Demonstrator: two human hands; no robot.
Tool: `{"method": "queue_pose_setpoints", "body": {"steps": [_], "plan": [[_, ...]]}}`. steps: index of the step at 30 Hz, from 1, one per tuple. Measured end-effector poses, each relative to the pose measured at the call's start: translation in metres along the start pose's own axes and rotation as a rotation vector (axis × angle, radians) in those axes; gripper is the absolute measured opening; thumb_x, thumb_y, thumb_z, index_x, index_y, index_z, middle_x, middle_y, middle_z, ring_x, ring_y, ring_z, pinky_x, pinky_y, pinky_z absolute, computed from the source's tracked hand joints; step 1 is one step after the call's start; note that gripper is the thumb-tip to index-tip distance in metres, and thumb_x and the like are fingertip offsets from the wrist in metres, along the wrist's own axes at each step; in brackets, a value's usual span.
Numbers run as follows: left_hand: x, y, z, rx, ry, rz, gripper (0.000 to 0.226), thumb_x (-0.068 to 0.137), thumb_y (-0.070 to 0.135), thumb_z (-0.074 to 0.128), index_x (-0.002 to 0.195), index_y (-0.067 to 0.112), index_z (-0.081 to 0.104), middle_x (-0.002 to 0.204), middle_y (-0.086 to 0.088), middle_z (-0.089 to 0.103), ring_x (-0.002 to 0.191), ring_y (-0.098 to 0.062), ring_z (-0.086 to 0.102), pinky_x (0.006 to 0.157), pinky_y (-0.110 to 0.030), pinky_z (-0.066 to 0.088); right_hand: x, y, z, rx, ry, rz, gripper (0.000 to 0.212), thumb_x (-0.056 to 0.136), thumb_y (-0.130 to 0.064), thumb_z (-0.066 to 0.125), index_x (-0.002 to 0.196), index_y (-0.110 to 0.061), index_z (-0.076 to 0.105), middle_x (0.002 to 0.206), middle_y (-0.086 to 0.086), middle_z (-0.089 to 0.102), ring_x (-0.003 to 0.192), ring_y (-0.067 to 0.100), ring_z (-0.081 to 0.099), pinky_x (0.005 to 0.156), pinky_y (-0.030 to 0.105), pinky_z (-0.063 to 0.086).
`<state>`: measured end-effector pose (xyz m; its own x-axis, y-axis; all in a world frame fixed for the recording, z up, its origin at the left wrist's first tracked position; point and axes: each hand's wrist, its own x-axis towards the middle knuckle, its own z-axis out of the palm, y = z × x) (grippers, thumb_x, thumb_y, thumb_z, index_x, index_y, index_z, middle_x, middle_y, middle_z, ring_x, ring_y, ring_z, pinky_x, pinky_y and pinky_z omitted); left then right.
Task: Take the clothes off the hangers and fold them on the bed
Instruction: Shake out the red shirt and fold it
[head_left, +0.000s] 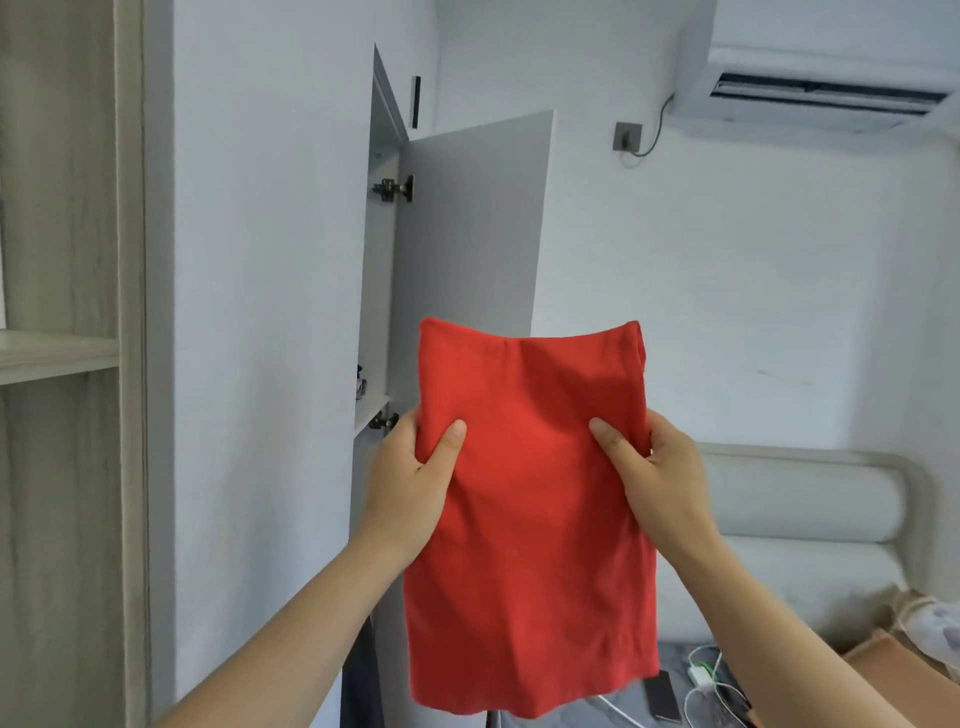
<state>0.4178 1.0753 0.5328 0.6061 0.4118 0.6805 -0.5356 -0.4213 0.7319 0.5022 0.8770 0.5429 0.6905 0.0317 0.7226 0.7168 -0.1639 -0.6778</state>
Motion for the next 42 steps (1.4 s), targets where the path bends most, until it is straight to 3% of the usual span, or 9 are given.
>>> {"method": "queue_pose_setpoints", "body": {"steps": [2, 7, 12, 14, 18, 26, 33, 37, 42], "plan": [[0.013, -0.014, 0.007, 0.013, 0.007, -0.003, 0.015, 0.094, 0.029, 0.058, 0.095, 0.044, 0.056, 0.087, 0.03, 0.067, 0.086, 0.018, 0.058, 0.068, 0.002, 0.041, 0.017, 0.017, 0.006, -0.062, -0.018, 0.023, 0.028, 0.087, -0.035, 0.068, 0.067, -0.018, 0.058, 0.057, -0.011, 0.053, 0.057, 0.008, 0.048, 0.052, 0.022, 0.038], [0.037, -0.06, 0.022, 0.046, 0.084, -0.048, 0.014, 0.093, 0.033, 0.058, 0.107, 0.035, 0.06, 0.094, 0.022, 0.066, 0.087, 0.017, 0.058, 0.067, 0.002, 0.04, 0.05, 0.052, 0.03, -0.132, -0.113, 0.069, 0.019, 0.088, -0.038, 0.067, 0.076, -0.023, 0.069, 0.073, -0.01, 0.069, 0.072, 0.008, 0.062, 0.066, 0.032, 0.048], [0.068, -0.1, 0.037, 0.047, 0.138, -0.091, 0.011, 0.093, 0.032, 0.057, 0.103, 0.033, 0.061, 0.091, 0.024, 0.064, 0.083, 0.016, 0.058, 0.065, 0.001, 0.04, 0.085, 0.083, 0.059, -0.15, -0.151, 0.1, 0.034, 0.088, -0.034, 0.067, 0.065, -0.011, 0.057, 0.043, 0.003, 0.057, 0.042, 0.013, 0.054, 0.054, 0.03, 0.043], [0.079, -0.114, 0.041, 0.034, 0.145, -0.122, 0.006, 0.093, 0.031, 0.057, 0.097, 0.035, 0.059, 0.092, 0.024, 0.064, 0.084, 0.012, 0.059, 0.066, 0.0, 0.04, 0.099, 0.094, 0.068, -0.16, -0.197, 0.137, 0.038, 0.087, -0.032, 0.069, 0.06, -0.011, 0.052, 0.036, -0.003, 0.05, 0.034, 0.01, 0.046, 0.046, 0.024, 0.039], [0.093, -0.138, 0.046, 0.035, 0.143, -0.151, 0.007, 0.093, 0.033, 0.057, 0.095, 0.039, 0.059, 0.093, 0.022, 0.066, 0.084, 0.016, 0.057, 0.065, 0.001, 0.039, 0.131, 0.112, 0.077, -0.197, -0.339, 0.229, 0.035, 0.083, -0.029, 0.074, 0.062, -0.011, 0.053, 0.037, -0.01, 0.042, 0.032, 0.008, 0.039, 0.037, 0.013, 0.033], [0.119, -0.183, 0.051, 0.105, 0.211, -0.178, 0.008, 0.093, 0.033, 0.057, 0.09, 0.04, 0.058, 0.09, 0.024, 0.065, 0.083, 0.012, 0.059, 0.066, -0.002, 0.04, 0.177, 0.156, 0.123, -0.17, -0.453, 0.252, 0.03, 0.08, -0.028, 0.077, 0.063, -0.01, 0.06, 0.036, -0.002, 0.047, 0.032, 0.007, 0.041, 0.037, 0.013, 0.031], [0.163, -0.217, 0.056, 0.173, 0.305, -0.156, 0.015, 0.094, 0.032, 0.055, 0.107, 0.029, 0.063, 0.102, 0.016, 0.068, 0.097, -0.004, 0.063, 0.089, -0.032, 0.049, 0.207, 0.201, 0.186, 0.154, -0.363, 0.295, 0.019, 0.084, -0.021, 0.074, 0.075, -0.007, 0.064, 0.052, 0.002, 0.062, 0.052, 0.015, 0.061, 0.051, 0.021, 0.05], [0.186, -0.226, 0.058, 0.214, 0.335, -0.131, 0.008, 0.093, 0.033, 0.056, 0.096, 0.04, 0.06, 0.097, 0.022, 0.067, 0.093, 0.006, 0.061, 0.083, -0.023, 0.047, 0.222, 0.221, 0.219, 0.268, -0.286, 0.311, 0.018, 0.086, -0.023, 0.072, 0.075, -0.012, 0.062, 0.049, -0.004, 0.058, 0.053, 0.013, 0.06, 0.051, 0.021, 0.049], [0.21, -0.237, 0.051, 0.235, 0.359, -0.127, 0.011, 0.095, 0.033, 0.054, 0.097, 0.044, 0.055, 0.098, 0.026, 0.063, 0.091, 0.014, 0.058, 0.077, -0.009, 0.042, 0.238, 0.228, 0.25, 0.285, -0.235, 0.264, 0.022, 0.088, -0.028, 0.069, 0.077, -0.009, 0.064, 0.046, -0.01, 0.056, 0.051, 0.008, 0.06, 0.065, 0.036, 0.058]]}}
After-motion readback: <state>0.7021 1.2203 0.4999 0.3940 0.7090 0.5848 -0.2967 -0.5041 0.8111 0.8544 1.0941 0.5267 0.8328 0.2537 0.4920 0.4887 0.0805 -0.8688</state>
